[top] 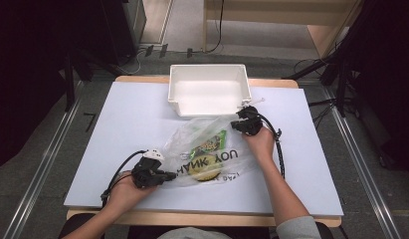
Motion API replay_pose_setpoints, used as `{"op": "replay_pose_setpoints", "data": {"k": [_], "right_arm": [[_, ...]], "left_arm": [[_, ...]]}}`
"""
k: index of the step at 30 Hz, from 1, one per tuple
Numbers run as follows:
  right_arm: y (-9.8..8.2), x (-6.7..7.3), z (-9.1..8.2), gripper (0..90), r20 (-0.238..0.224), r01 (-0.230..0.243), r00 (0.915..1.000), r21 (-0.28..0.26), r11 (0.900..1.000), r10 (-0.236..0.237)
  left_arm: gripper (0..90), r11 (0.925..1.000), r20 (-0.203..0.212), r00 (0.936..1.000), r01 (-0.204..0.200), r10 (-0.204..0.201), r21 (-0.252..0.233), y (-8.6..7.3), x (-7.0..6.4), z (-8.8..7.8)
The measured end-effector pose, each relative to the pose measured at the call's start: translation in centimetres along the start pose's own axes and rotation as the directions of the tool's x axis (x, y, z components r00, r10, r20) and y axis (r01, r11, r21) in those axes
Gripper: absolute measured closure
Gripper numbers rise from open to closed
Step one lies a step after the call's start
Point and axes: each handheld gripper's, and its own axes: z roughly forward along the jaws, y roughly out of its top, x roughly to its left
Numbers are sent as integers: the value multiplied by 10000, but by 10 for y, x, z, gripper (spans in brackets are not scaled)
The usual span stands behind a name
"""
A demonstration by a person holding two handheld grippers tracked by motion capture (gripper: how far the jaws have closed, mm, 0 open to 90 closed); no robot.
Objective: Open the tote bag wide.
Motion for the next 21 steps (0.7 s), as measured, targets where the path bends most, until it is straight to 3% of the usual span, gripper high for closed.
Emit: {"op": "replay_pose_setpoints", "data": {"k": [4, 11, 13, 16, 17, 21], "right_arm": [[-1, -7, -4, 900, 330, -15, 9995, 85, 10000, 13], [0, -20, -7, 900, 467, -222, 9987, 153, 9996, 215], [-1, -26, -7, 900, 350, -475, 9983, 62, 9988, 473], [-1, -27, -7, 900, 413, -499, 9979, 2, 9988, 499], [-1, -26, -7, 900, 777, -436, 9960, -52, 9990, 439], [0, -24, -6, 900, 1023, -451, 9937, -57, 9990, 455]], "left_arm": [[900, 9999, 60, 10000, 63, -64, 79, -7, 0, -5], [900, 9998, 195, 9997, 135, -138, 134, -9, 2, -7], [900, 9998, 198, 9997, 159, -162, 109, -9, 2, -7], [900, 9998, 190, 9996, 196, -197, 58, -8, 2, -6], [900, 9998, 193, 9996, 213, -213, 32, -8, 3, -6], [900, 9997, 137, 9996, 241, -241, 17, -8, 4, -7]]}}
